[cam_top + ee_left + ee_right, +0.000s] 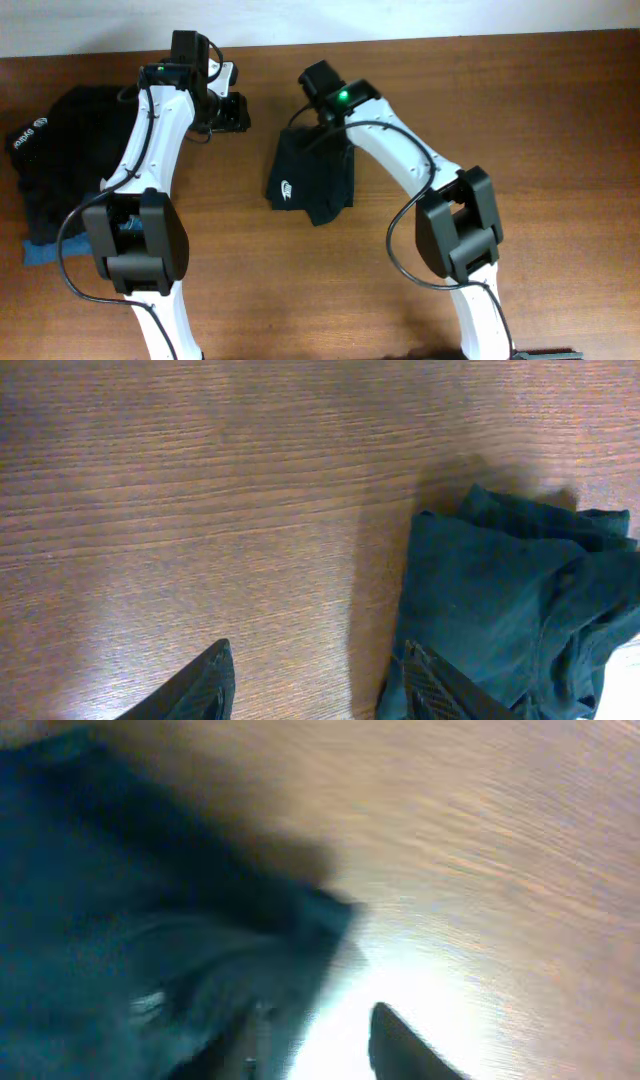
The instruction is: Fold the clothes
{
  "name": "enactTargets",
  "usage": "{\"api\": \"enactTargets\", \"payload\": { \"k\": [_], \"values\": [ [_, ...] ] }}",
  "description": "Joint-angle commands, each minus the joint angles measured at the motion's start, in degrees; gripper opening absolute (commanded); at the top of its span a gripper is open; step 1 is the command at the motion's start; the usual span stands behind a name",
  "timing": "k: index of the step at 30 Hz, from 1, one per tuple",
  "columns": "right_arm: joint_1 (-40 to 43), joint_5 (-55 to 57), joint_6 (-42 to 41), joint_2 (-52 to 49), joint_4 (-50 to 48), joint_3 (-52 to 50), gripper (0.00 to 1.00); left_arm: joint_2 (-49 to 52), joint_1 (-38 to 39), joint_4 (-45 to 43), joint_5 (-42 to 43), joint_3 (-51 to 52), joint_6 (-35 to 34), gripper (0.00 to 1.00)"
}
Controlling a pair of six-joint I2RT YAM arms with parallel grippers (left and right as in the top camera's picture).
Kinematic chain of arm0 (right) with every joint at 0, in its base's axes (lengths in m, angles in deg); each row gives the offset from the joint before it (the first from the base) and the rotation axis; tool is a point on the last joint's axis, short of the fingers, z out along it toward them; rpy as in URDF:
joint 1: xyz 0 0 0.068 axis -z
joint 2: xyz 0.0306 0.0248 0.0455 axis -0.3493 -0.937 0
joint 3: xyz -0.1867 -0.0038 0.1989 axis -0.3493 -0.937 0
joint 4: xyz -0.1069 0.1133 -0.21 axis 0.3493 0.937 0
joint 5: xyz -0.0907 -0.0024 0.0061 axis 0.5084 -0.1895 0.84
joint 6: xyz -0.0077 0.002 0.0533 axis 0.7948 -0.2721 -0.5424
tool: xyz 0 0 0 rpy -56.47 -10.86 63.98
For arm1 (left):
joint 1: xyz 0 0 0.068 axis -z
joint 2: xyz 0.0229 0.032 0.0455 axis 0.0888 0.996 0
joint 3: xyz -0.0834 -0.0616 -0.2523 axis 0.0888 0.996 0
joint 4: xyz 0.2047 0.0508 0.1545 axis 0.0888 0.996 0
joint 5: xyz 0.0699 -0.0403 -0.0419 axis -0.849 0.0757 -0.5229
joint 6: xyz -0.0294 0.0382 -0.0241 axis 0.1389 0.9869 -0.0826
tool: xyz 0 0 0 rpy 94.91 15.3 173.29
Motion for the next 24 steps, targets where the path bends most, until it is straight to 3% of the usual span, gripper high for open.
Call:
{"api": "enactTargets", "payload": {
  "k": [1,3,5,9,13,21,24],
  "values": [
    [5.0,6.1,-6.3,-0.3,-0.3,-0.2,0.54,-1.7,-0.1,0.5,0.7,-1.1,-0.6,0.54],
    [6.8,5.8,-7.1,-0.3,-0.3,-0.2,0.65,-1.7,-0.1,0.7,0.7,-1.1,-0.6,0.54],
    [8.4,4.2,-7.0,-0.3,-0.1,-0.2,0.66,-1.7,-0.1,0.9,0.7,-1.1,-0.6,0.54],
    [10.4,-3.3,-5.2,-0.3,1.5,-0.2,0.65,-1.7,-0.1,1.2,0.7,-1.1,-0.6,0.54],
    [9.9,-17.8,4.9,-0.2,3.6,-0.1,0.6,-1.7,-0.1,1.4,0.9,-1.0,-0.6,0.57],
    [6.8,-20.3,7.4,5.2,6.1,1.1,0.6,-1.7,-0.1,1.9,0.9,-0.5,-0.5,0.59],
    [5.1,-25.7,12.6,7.9,5.9,1.4,0.6,-1.7,-0.1,1.8,0.8,0.1,-0.5,0.59]
  ]
}}
